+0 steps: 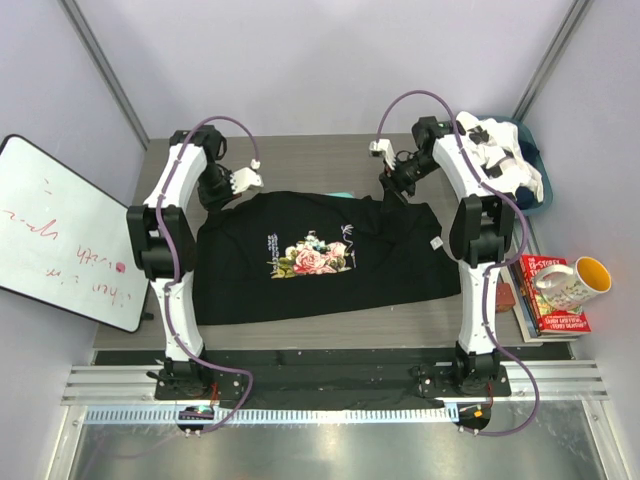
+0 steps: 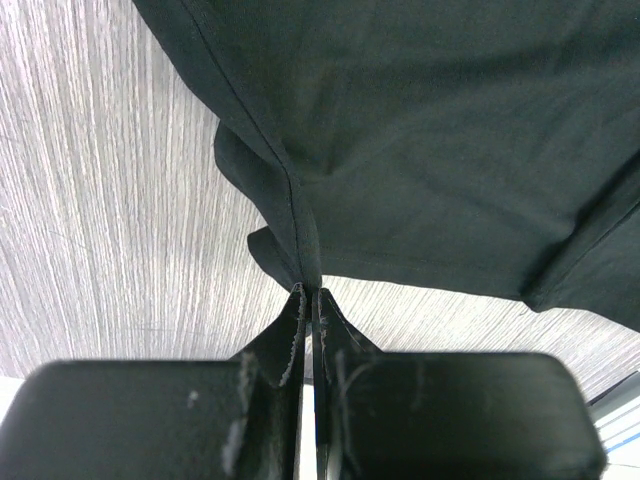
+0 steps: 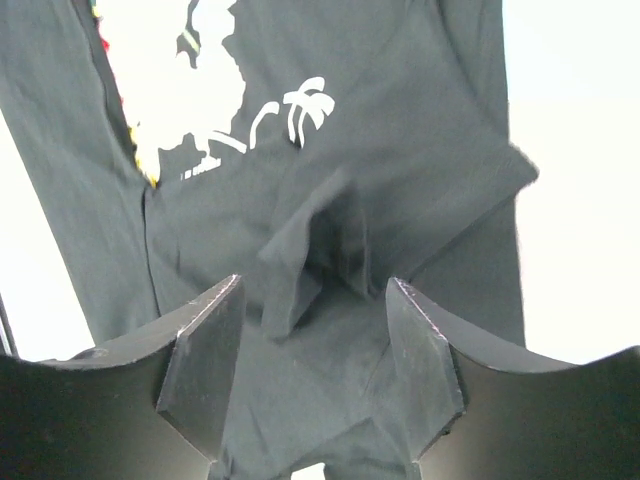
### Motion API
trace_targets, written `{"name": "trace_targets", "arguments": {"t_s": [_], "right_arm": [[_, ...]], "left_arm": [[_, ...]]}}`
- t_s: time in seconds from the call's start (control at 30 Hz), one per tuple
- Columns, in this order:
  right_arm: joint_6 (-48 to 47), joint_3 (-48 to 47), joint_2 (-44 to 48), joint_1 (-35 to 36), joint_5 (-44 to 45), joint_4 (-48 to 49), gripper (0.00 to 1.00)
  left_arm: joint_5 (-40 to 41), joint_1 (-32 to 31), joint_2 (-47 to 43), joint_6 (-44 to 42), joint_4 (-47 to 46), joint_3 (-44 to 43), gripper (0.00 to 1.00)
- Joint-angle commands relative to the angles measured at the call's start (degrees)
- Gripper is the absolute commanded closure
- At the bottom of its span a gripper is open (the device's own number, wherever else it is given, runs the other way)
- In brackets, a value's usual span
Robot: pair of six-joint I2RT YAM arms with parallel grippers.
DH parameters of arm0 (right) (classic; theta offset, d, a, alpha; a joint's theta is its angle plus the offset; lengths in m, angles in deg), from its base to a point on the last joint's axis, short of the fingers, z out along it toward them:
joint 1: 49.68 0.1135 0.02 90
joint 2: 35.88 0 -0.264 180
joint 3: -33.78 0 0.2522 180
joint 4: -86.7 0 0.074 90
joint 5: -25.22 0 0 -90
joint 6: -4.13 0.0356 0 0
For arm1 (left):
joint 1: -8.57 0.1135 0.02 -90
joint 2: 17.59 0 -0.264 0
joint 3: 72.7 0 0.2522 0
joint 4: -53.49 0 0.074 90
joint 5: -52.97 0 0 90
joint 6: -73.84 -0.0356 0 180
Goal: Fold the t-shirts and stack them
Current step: Grap the side of the flattened tshirt furthest away from the robot with both arms
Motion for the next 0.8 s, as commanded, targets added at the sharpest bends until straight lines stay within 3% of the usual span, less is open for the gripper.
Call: {"name": "trace_targets", "arguments": {"t_s": [0.0,0.17,0.77], "right_arm": [[5.0,-5.2,-1.7,1.2,-4.5,-8.9,0.35],[11.8,-5.5,-2.4,2.4,-5.1,-2.4,0.35],[19.3,-2.6,-4.4,5.3,1.8,9.7,0.38]], "left_arm": [[-1.0,-0.1,-3.2,0.2,2.2,0.2,1.0],[-1.2,-0.2,-3.3,0.4,2.2,0.3,1.0],[-1.7,0.0,-2.5,-0.2,1.6,0.4,1.0]]}}
